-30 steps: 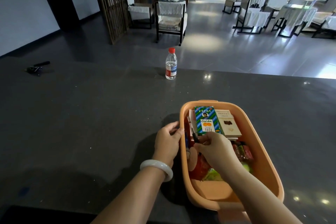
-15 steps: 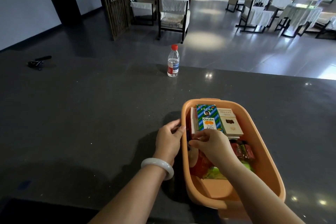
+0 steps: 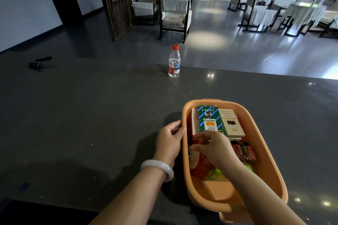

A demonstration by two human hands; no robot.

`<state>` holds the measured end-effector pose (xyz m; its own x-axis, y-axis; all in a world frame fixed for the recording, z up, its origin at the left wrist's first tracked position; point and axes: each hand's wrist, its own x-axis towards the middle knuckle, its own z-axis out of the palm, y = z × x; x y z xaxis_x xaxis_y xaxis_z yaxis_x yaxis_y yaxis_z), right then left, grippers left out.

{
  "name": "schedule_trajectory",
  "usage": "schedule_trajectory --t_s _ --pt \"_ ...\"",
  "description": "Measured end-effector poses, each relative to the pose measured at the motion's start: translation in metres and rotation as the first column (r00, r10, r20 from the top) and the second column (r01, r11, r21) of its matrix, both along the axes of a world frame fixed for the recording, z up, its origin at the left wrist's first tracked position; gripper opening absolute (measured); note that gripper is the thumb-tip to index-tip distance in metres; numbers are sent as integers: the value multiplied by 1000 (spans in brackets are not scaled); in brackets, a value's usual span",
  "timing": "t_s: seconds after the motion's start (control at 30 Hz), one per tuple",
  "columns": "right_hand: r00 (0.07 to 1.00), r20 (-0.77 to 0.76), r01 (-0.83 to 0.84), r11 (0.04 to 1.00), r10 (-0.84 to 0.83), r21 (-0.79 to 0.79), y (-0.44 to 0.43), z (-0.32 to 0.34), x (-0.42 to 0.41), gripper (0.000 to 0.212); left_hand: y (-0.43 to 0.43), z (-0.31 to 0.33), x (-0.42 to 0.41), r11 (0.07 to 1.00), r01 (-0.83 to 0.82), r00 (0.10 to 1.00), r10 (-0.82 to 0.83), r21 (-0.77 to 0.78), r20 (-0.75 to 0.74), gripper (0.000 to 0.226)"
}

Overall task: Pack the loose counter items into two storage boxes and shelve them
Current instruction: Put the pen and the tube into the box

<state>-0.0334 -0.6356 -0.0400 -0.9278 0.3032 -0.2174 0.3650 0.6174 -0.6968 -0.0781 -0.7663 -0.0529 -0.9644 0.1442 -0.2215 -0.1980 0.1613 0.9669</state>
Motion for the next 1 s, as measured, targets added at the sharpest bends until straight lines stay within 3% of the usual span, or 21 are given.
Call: schedule_trajectory --t_s 0.6,1.0 --pt "995 -70 -66 998 65 -12 9 7 -19 19 2 -2 -2 999 -46 998 46 9 33 33" --pt "970 -114 -198 970 214 139 3 19 -49 17 -20 -11 -9 994 -97 995 98 -57 25 28"
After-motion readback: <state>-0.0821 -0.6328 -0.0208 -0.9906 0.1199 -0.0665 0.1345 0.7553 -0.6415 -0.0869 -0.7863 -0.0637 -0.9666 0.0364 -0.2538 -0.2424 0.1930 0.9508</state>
